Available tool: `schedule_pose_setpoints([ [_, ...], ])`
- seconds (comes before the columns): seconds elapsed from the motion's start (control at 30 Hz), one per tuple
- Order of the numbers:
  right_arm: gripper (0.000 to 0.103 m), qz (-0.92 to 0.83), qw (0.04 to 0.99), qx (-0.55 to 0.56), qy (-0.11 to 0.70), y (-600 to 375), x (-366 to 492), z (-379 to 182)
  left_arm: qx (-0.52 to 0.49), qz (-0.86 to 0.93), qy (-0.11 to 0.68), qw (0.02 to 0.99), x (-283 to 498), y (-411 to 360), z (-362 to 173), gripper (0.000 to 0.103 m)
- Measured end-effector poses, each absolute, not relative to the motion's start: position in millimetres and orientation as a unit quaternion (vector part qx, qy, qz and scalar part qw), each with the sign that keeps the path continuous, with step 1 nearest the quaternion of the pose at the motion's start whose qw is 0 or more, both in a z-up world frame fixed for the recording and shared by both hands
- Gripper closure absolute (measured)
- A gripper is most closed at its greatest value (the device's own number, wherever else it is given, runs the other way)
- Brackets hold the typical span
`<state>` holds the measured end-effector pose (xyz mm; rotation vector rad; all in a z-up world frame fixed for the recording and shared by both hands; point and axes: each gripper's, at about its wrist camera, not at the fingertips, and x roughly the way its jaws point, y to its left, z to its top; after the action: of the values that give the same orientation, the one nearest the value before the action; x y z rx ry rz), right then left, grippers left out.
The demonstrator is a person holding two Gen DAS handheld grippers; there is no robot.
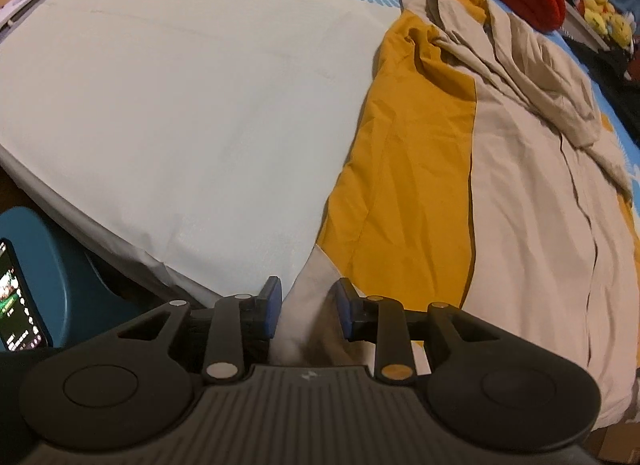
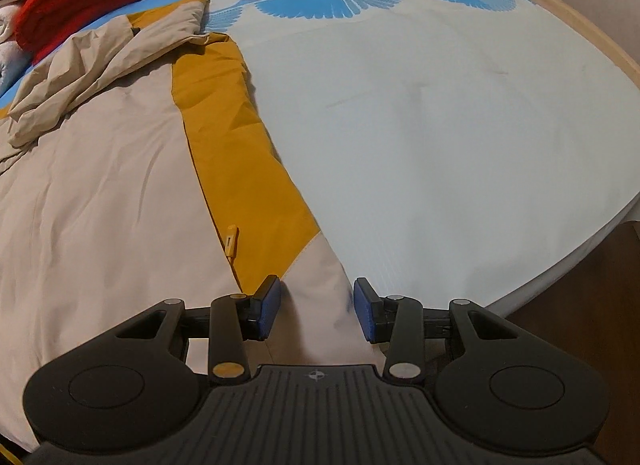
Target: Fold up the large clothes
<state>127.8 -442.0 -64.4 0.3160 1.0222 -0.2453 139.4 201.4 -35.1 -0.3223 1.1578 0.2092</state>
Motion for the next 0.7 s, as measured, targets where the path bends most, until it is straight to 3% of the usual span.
schedule_pose_setpoints([
  [0.3,0.060,-0.111,0.853,0.140,0.490,-438,129,-65,-0.096,0.080,0.549,0.827,140,188,-40,0.065],
  [0.37,0.068,-0.108,0.854,0.137,0.490,-437,129,-65,-0.093,0.076,0.547,0.828,139,188,-40,0.079],
  [0.4,0.070,-0.105,0.854,0.137,0.490,-436,129,-65,-0.094,0.075,0.545,0.830,138,188,-38,0.092],
  [0.43,0.078,-0.104,0.855,0.137,0.489,-436,129,-64,-0.101,0.070,0.542,0.832,137,189,-36,0.095],
  [0.47,0.090,-0.103,0.857,0.137,0.487,-436,128,-63,-0.105,0.067,0.538,0.834,136,189,-33,0.095],
  [0.53,0.095,-0.100,0.861,0.142,0.478,-438,126,-59,-0.110,0.063,0.533,0.837,133,189,-29,0.095],
  [0.63,0.094,-0.099,0.864,0.151,0.470,-439,125,-55,-0.116,0.062,0.541,0.831,133,190,-31,0.090],
  [0.7,0.086,-0.105,0.859,0.155,0.476,-440,126,-58,-0.107,0.064,0.551,0.825,135,188,-35,0.086],
])
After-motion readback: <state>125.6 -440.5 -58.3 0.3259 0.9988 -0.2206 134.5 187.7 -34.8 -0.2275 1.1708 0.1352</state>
